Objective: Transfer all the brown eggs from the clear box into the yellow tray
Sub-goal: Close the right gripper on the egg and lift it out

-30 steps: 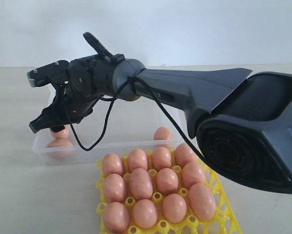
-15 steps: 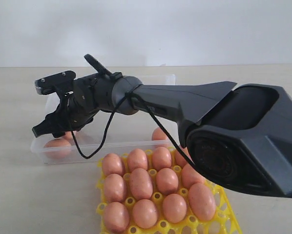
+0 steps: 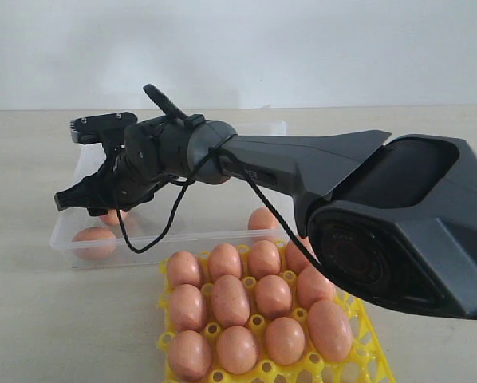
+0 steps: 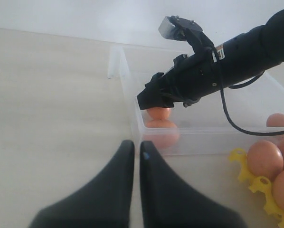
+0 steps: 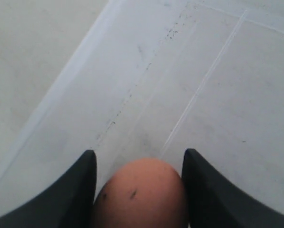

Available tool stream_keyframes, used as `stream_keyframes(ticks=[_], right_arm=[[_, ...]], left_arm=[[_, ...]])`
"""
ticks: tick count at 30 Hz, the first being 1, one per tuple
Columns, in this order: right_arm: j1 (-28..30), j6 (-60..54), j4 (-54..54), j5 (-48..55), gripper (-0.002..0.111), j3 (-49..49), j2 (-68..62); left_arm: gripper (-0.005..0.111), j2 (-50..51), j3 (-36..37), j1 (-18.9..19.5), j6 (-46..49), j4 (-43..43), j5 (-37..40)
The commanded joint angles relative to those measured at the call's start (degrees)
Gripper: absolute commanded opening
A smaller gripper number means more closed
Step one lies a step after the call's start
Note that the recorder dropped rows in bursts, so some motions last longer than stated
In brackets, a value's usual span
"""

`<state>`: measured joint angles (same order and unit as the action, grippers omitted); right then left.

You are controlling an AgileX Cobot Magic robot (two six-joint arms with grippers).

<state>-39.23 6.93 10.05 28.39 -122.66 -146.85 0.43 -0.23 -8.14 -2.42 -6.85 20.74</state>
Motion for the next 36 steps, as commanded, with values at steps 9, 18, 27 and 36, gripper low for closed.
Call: stream_keyframes(ticks=[9, 18, 27, 36], right_arm=[[0.4, 1.7, -0.2, 1.8, 0.0, -0.2, 1.3], [0.1, 10.7, -14.2, 4.0, 0.0, -0.2, 6.3], [-3.2, 23.4, -37.0, 8.2, 0.0, 0.5, 11.7], [-10.2, 62.1, -70.7, 7.1, 0.0, 10.6, 20.1]], left_arm=[[0.004, 0.2, 0.2, -0.1, 0.2, 0.2, -0.4], [0.004, 0.2, 0.2, -0.1, 0.2, 0.2, -0.4], [0.004, 0.2, 0.2, -0.1, 0.2, 0.2, -0.4], [0.004, 0.2, 0.2, -0.1, 0.2, 0.2, -0.4]])
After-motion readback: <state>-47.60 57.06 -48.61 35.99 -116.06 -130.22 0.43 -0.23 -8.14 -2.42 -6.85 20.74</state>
